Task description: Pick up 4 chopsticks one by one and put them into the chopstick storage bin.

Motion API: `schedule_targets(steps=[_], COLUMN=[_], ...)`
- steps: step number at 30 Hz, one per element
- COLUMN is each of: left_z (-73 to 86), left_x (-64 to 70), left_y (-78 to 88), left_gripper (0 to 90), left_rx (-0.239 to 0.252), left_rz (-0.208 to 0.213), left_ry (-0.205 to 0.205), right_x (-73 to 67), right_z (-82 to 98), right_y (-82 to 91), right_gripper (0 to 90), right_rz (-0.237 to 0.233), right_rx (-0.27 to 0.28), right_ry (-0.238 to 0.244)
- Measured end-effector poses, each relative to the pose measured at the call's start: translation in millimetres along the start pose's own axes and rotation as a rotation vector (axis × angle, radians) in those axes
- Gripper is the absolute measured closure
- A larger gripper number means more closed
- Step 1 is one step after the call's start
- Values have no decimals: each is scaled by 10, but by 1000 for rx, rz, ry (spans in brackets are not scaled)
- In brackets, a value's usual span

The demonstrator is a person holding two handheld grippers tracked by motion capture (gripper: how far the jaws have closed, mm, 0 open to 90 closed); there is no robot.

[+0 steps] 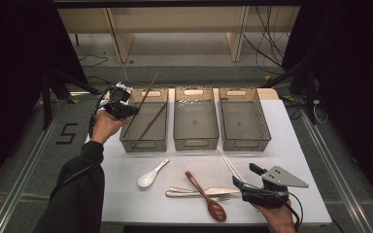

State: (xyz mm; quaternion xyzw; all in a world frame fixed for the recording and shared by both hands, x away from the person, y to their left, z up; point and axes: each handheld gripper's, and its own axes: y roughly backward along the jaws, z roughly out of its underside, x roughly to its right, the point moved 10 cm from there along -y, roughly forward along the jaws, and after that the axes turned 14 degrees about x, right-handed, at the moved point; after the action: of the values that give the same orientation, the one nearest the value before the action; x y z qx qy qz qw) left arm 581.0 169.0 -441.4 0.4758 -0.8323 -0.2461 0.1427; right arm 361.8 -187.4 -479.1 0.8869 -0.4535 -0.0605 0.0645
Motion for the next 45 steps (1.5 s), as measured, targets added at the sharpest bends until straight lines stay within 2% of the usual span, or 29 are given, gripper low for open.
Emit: schedule_targets(steps=[12,22,31,34,38,41,45], left_z=[118,229,313,292,276,235,195], left_x=[-13,1,-17,3,41,88,182], left_y=[-134,-221,-246,-227,-169,-95,54], left_gripper=[844,842,826,732,609,494,400], left_rx=[-7,-36,-56,-43,-57,-39,-7], left_rz=[-11,-12,-13,0,12,15,42], left_ry=[14,13,45,65,93,128,143], right_x=[-3,-6,-10,-10,-10,-10,-8], right_z=[3,2,4,4,4,4,8], right_y=[-4,1,-4,-4,-3,-4,-5], right_gripper=[264,264,264,264,264,264,263], right_rz=[-1,-3,-3,-3,-3,-3,-4], right_rx=[-1,-1,-2,-2,-1,-2,-6], right_ry=[0,0,-1,-1,-2,-1,-1])
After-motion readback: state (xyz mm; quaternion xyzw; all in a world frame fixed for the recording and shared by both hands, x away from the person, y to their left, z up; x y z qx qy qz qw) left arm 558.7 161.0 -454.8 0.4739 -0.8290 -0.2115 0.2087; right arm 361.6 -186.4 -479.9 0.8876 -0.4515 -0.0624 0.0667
